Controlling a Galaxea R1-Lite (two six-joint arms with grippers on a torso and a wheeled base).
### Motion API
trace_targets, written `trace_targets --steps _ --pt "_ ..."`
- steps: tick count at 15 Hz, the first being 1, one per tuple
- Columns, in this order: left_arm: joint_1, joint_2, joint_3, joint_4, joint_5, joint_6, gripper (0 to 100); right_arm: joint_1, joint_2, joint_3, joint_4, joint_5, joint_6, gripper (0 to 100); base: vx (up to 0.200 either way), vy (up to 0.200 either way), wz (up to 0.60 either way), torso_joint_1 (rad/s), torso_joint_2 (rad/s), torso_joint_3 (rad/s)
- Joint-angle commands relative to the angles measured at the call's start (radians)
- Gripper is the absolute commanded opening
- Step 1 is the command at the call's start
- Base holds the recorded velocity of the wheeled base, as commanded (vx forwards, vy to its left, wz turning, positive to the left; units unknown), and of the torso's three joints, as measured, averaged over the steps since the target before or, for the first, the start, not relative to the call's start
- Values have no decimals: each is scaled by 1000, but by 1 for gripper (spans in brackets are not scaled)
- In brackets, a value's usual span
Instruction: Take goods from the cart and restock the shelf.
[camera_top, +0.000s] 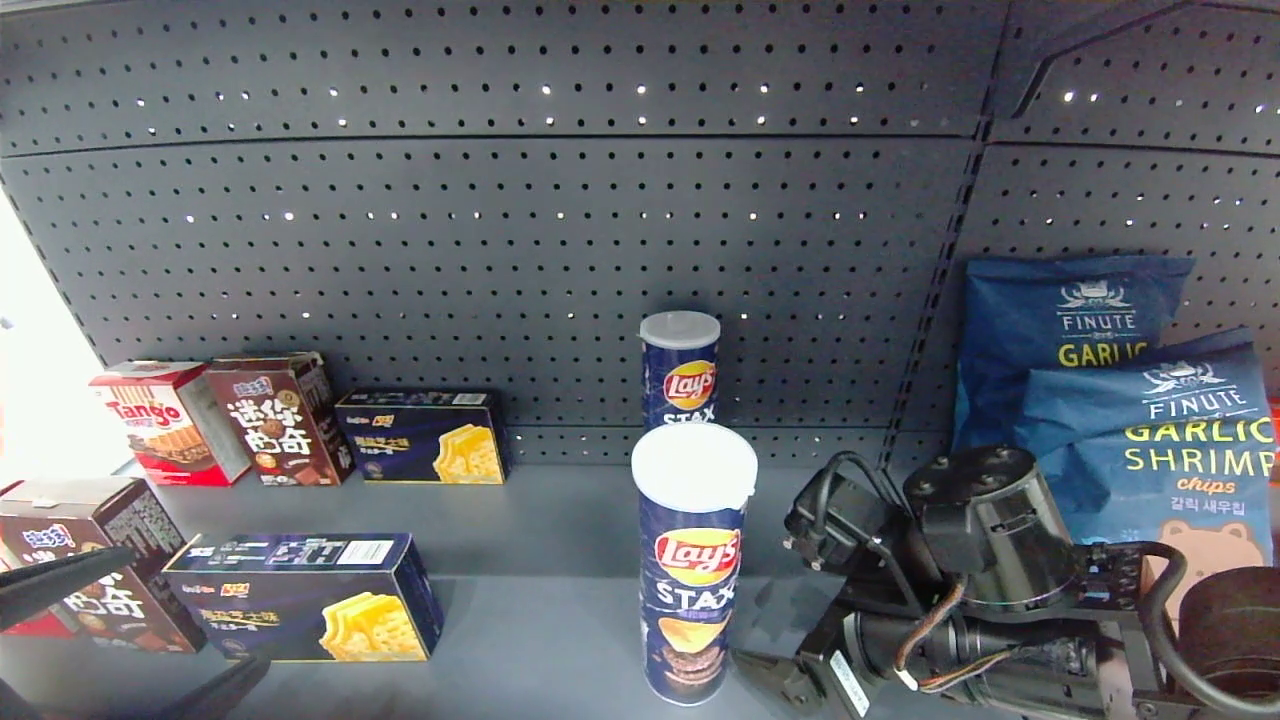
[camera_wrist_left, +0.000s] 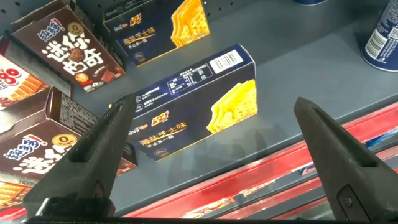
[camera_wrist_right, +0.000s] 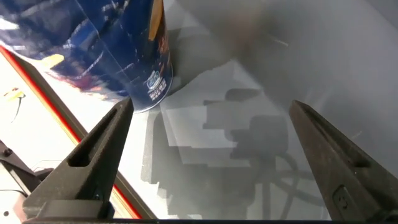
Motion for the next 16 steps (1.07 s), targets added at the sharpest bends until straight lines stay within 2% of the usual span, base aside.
trace_targets --steps 1,16 --pt "-2 0 0 0 1 0 100 -1 -5 0 -1 0 0 100 0 0 0 0 0 0" --pt "-2 0 0 1 1 -1 100 -1 33 -26 -1 2 -1 100 0 0 0 0 0 0"
